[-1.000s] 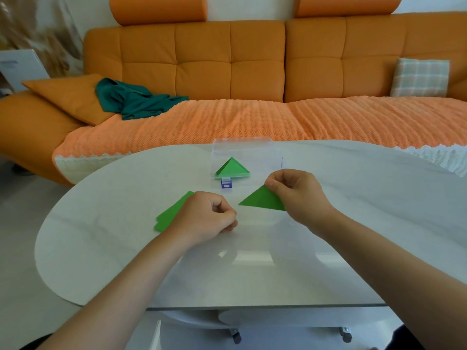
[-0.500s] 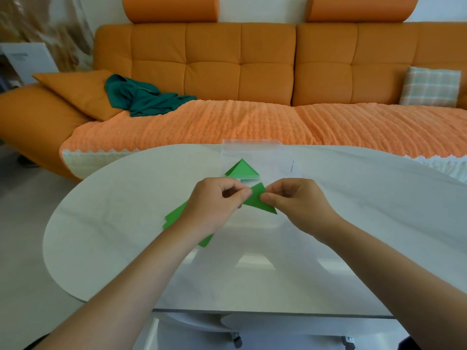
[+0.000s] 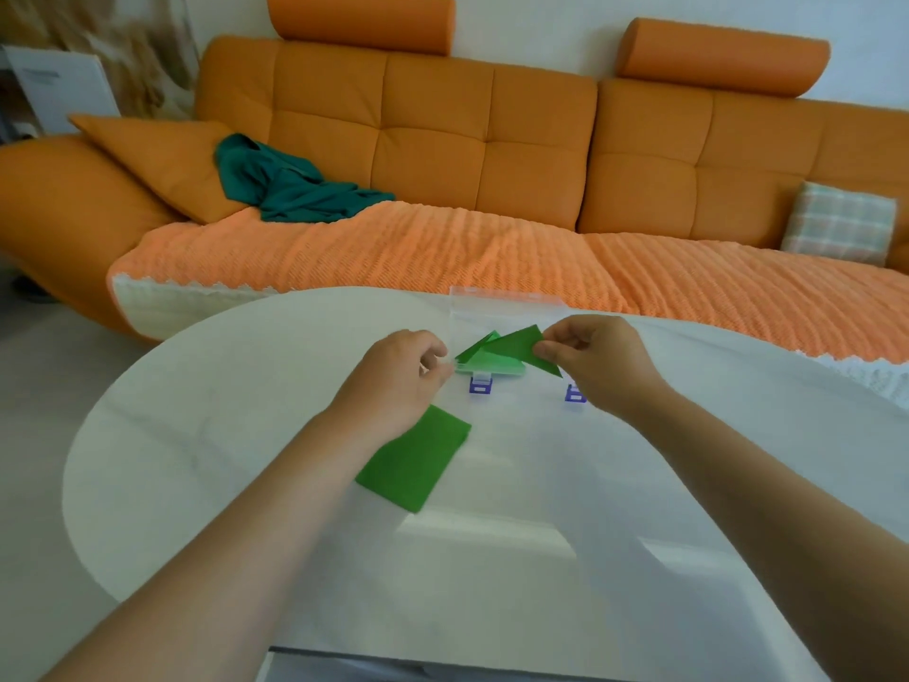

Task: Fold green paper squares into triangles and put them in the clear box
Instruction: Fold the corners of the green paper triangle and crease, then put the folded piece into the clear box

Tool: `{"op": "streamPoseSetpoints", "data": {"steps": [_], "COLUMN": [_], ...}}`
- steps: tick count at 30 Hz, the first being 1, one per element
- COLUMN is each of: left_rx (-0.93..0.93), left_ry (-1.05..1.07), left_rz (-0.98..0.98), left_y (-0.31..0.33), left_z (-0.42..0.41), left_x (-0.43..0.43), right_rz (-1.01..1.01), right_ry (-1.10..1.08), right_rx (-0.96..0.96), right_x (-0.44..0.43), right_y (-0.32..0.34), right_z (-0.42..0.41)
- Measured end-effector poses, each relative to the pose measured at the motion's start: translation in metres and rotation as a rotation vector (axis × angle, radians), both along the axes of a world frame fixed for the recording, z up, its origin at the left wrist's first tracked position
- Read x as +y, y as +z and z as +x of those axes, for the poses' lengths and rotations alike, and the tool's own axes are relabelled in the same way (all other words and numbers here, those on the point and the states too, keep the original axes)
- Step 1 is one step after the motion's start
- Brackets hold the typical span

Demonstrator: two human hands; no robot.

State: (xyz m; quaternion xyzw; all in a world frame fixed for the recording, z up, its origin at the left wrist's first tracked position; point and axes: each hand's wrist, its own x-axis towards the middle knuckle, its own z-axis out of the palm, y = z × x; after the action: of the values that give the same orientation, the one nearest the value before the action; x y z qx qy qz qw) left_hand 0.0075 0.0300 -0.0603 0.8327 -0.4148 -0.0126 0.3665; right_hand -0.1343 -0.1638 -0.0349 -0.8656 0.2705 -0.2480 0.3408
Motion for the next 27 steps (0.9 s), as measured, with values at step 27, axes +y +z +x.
{"op": "streamPoseSetpoints", "data": {"steps": [27], "left_rx": [0.199], "left_ry": [0.004], "left_rz": [0.087], "left_y": [-0.014], "left_z": [-0.002], "left_x": [-0.018], "right_rz": [-0.257], "right_ry": [-0.073], "right_rx": [0.470], "right_x": [-0.015], "right_y": [-0.011], "right_z": [0.072]}}
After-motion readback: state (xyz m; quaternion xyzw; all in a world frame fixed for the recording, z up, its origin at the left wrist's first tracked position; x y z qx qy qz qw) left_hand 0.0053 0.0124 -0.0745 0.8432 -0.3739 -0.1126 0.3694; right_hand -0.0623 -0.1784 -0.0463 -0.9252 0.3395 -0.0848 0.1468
